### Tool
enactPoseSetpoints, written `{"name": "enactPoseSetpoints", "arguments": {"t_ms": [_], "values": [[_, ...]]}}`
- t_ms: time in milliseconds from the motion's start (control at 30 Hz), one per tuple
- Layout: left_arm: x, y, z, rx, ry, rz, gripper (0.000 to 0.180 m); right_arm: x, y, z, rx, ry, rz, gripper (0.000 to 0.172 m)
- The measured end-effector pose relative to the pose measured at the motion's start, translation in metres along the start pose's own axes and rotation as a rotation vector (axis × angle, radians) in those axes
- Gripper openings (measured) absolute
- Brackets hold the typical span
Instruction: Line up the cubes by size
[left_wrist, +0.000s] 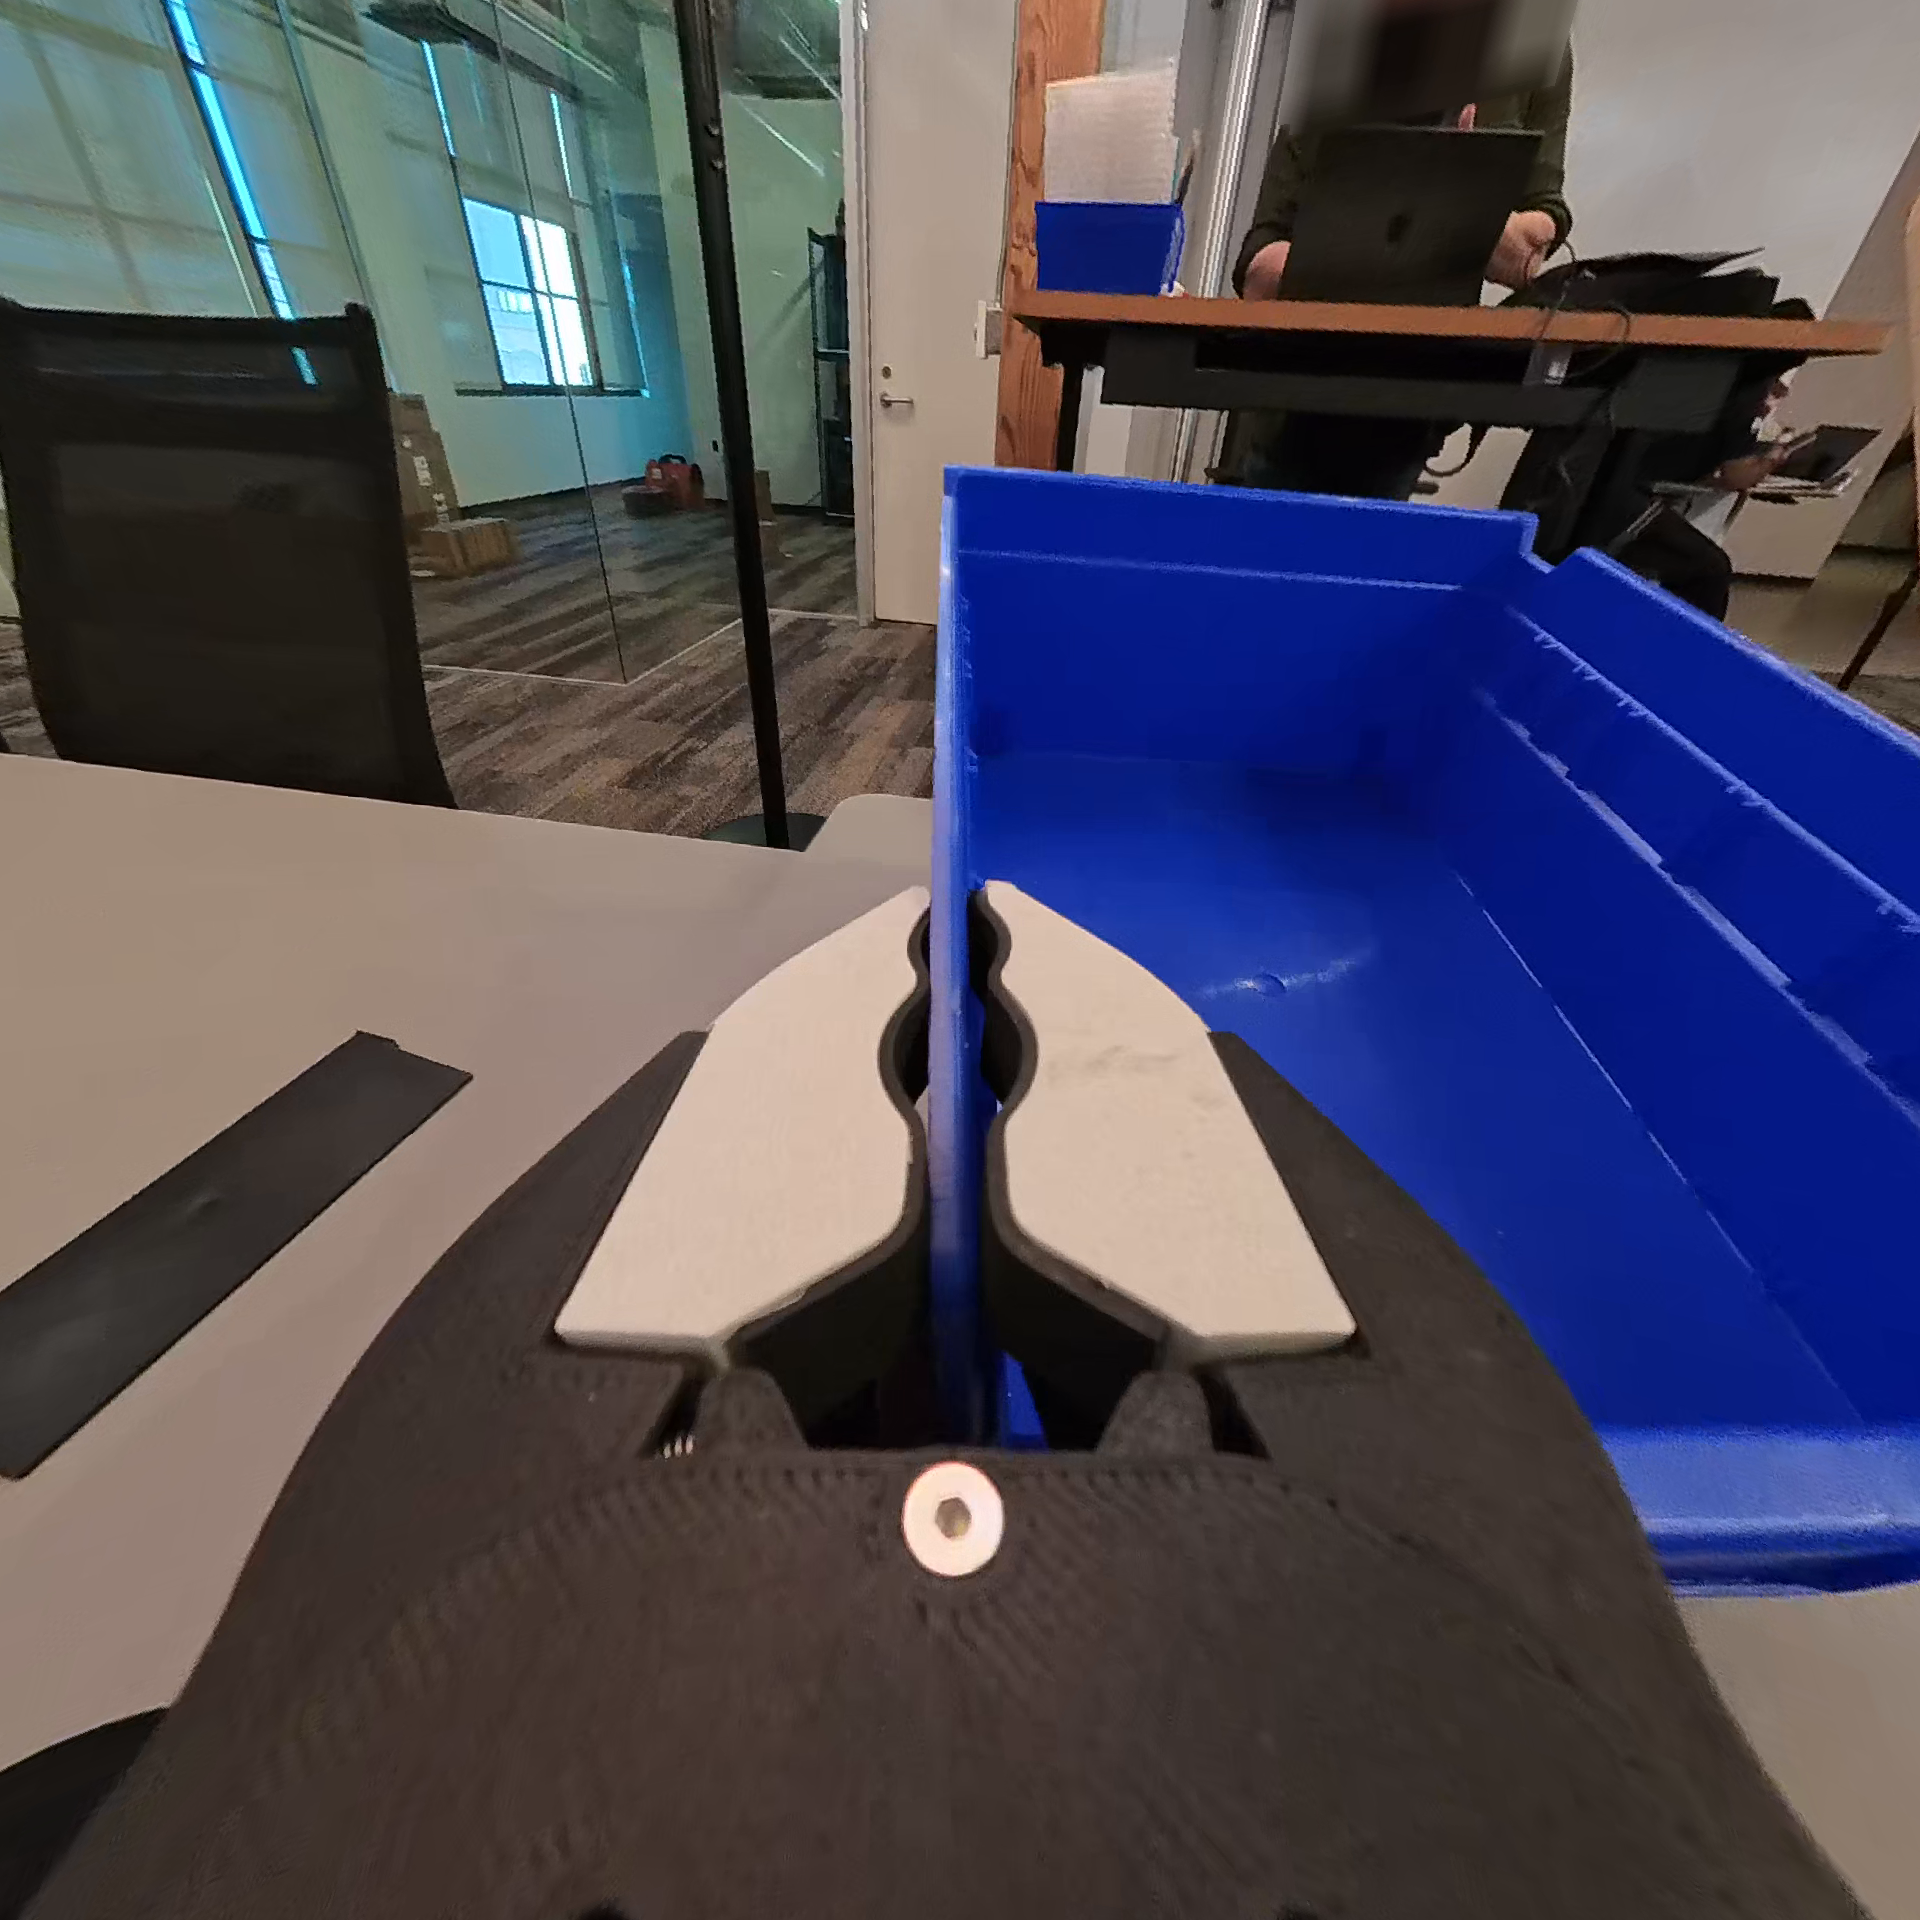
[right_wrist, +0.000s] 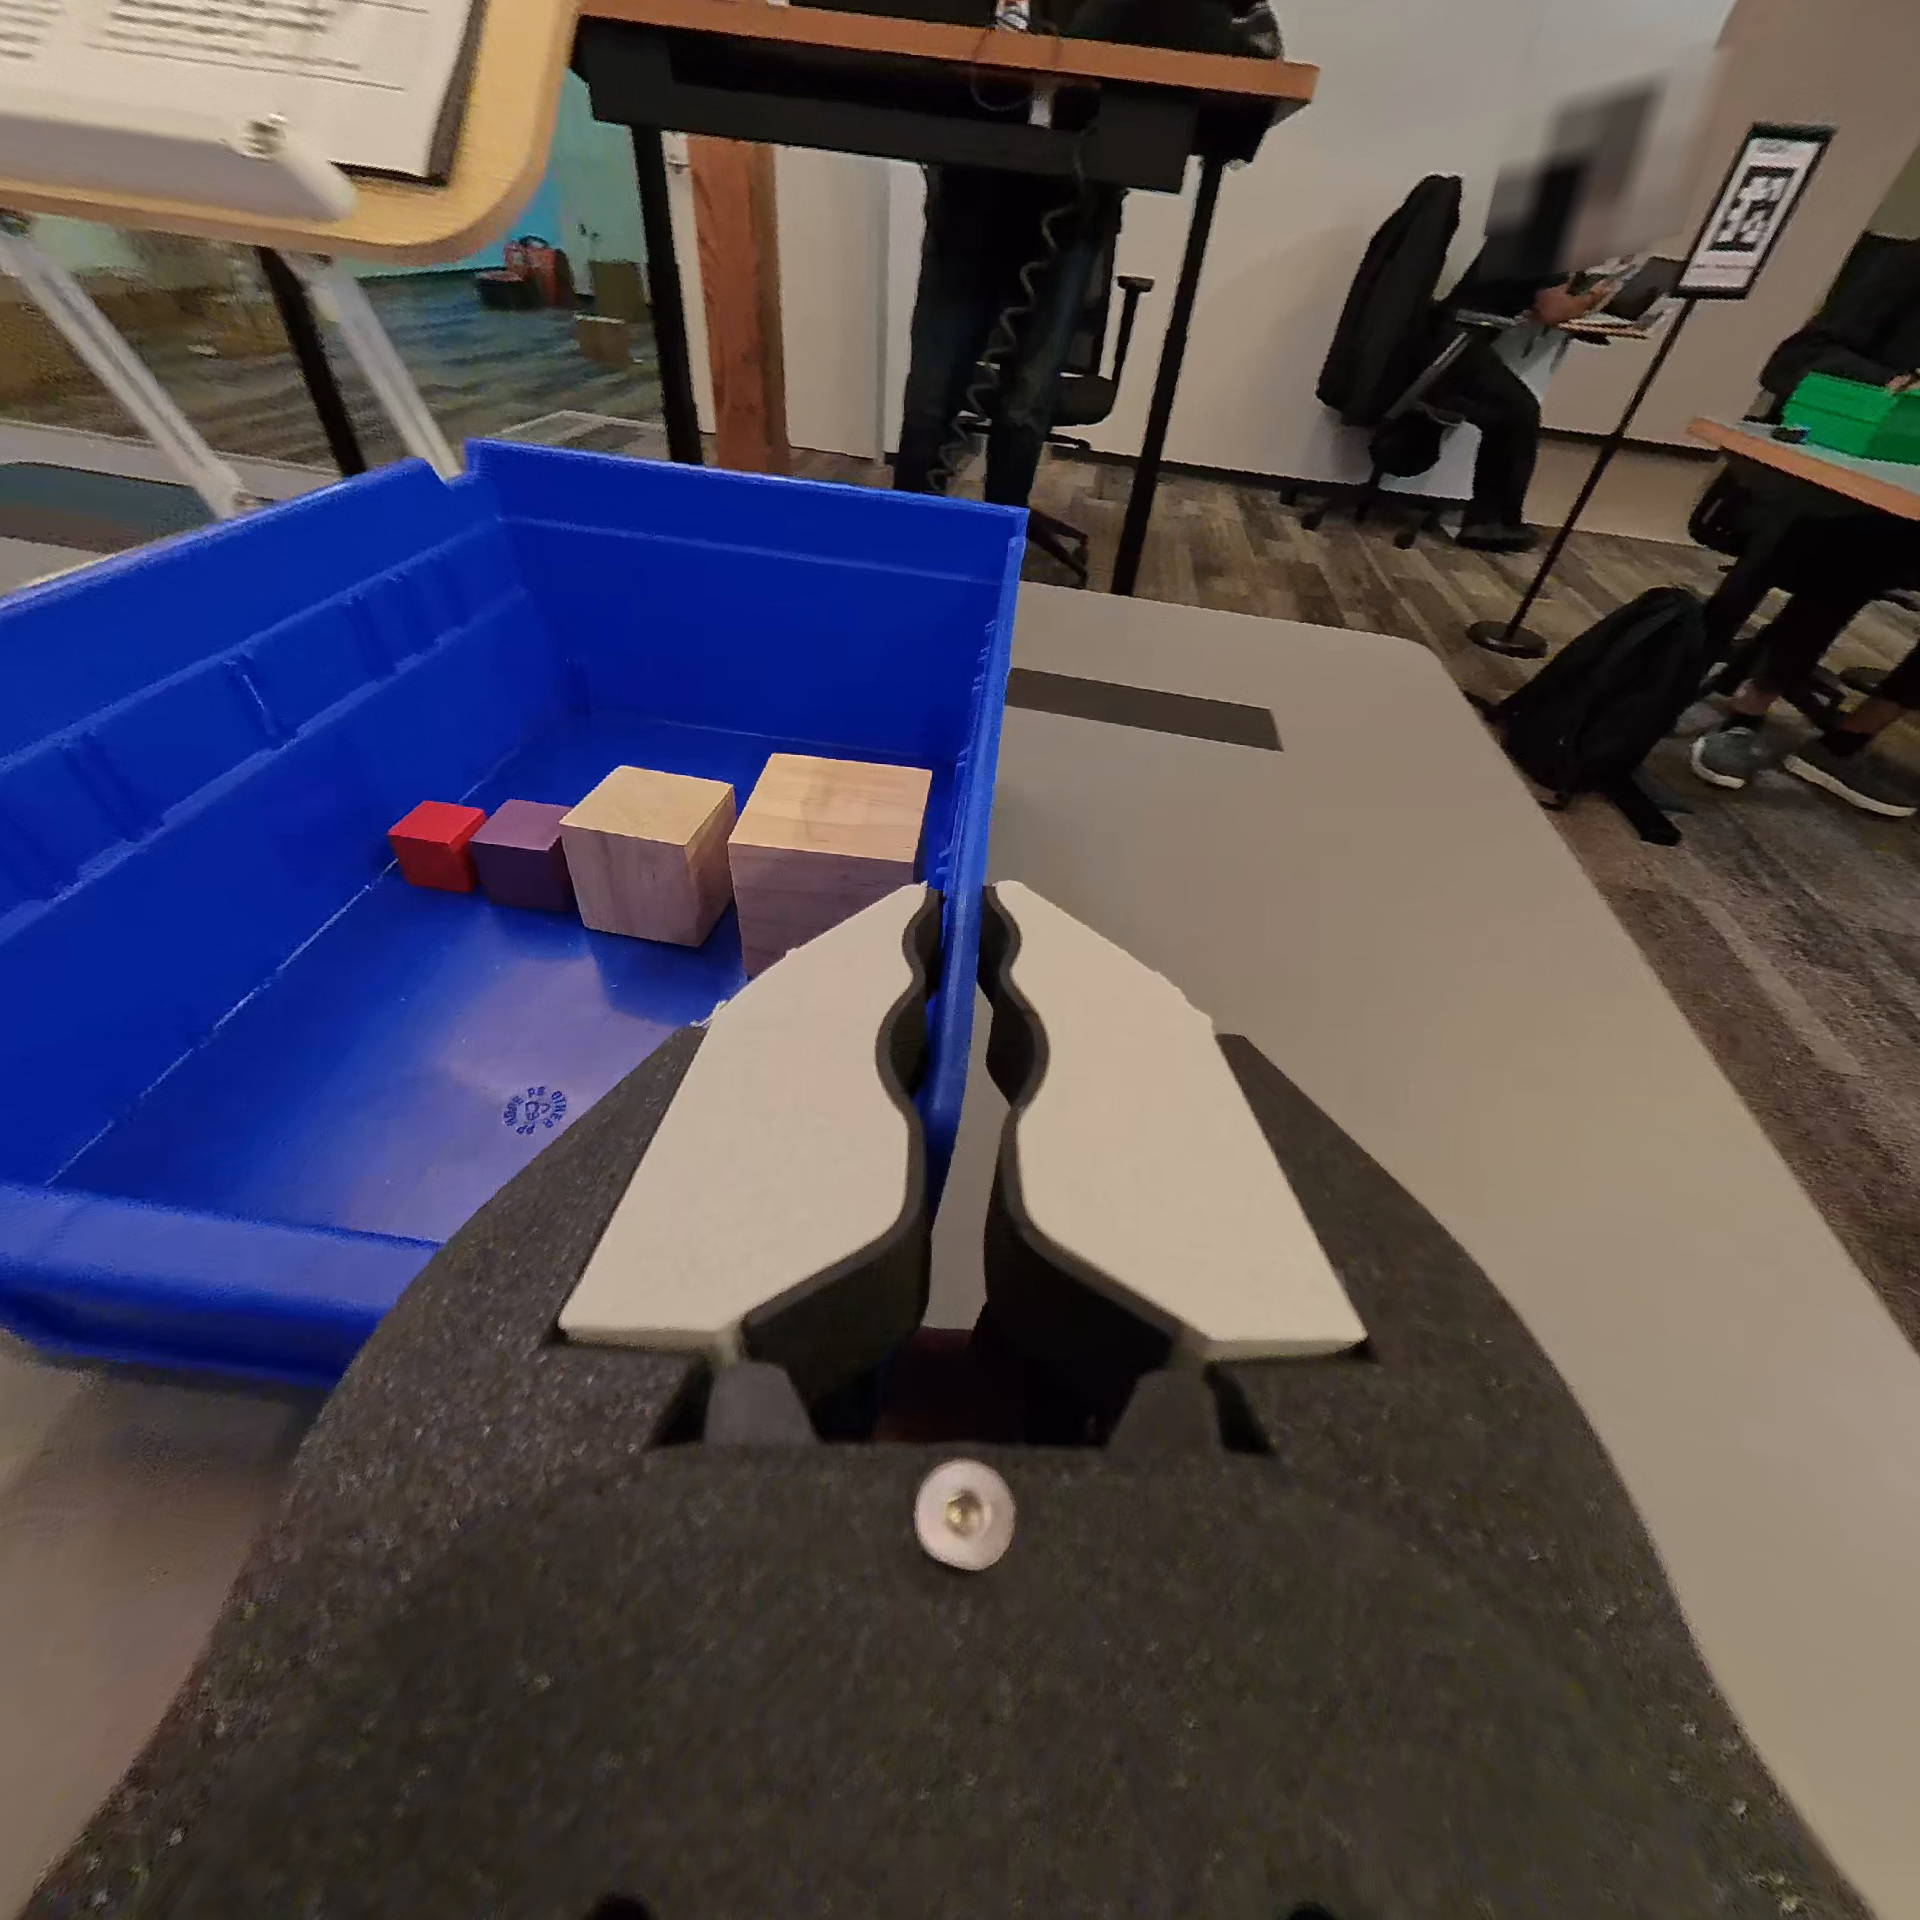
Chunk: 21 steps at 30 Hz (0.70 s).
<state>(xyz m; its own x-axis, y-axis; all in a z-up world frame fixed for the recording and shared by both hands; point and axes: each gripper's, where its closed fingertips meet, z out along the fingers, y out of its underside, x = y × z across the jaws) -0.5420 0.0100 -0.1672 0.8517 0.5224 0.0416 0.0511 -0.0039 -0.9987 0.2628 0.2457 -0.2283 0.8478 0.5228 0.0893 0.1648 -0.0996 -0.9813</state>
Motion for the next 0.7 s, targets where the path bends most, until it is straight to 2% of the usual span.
{"name": "enactPoseSetpoints", "arguments": {"t_ms": [400, 700], "values": [[-0.011, -0.016, -0.011, 0.043, -0.035, -0.016, 0.003, -0.068, -0.002, -0.025, 0.018, -0.168, -0.030, 0.005], [-0.013, -0.015, -0.011, 0.032, -0.047, -0.008, 0.003, -0.131, -0.009, -0.017, 0.025, -0.234, -0.062, 0.005]]}}
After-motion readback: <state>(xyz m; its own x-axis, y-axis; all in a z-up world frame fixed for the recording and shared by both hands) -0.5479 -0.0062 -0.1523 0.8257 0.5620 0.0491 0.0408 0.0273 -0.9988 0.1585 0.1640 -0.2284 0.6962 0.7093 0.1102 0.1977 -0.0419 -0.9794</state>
